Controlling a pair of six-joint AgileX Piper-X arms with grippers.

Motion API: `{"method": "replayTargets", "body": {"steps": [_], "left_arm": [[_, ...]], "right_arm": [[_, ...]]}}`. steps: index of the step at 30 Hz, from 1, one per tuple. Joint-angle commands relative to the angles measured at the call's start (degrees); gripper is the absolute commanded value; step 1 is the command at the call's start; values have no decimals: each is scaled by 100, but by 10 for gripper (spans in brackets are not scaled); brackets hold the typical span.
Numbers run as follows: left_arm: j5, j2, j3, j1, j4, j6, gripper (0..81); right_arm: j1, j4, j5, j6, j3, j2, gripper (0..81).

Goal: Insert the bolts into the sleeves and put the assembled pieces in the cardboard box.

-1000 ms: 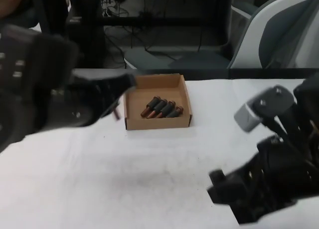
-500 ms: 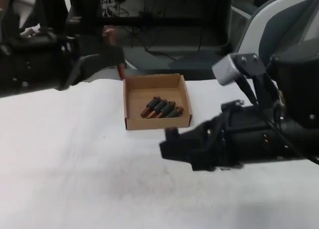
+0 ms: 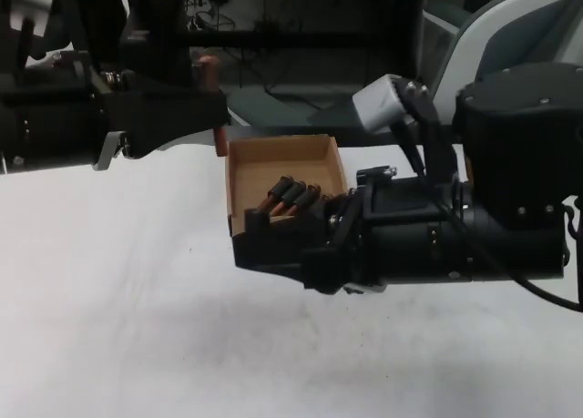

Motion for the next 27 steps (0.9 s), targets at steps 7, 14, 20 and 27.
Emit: {"method": "replayTargets", "body": {"steps": [7, 14, 20, 27], "left_arm": [[735, -52, 13, -7, -243, 196, 17], [173, -52, 13, -279, -243, -58, 17], [-710, -52, 1, -569, -174, -293, 17], [-1327, -150, -27, -559, 373, -304, 17]], "right_arm": [[56, -172, -104, -22, -8, -16, 4], [12, -380, -46, -107, -8, 66, 4], [12, -380, 27, 17, -58, 224, 4], [12, -327, 174, 3, -98, 220, 4]]}}
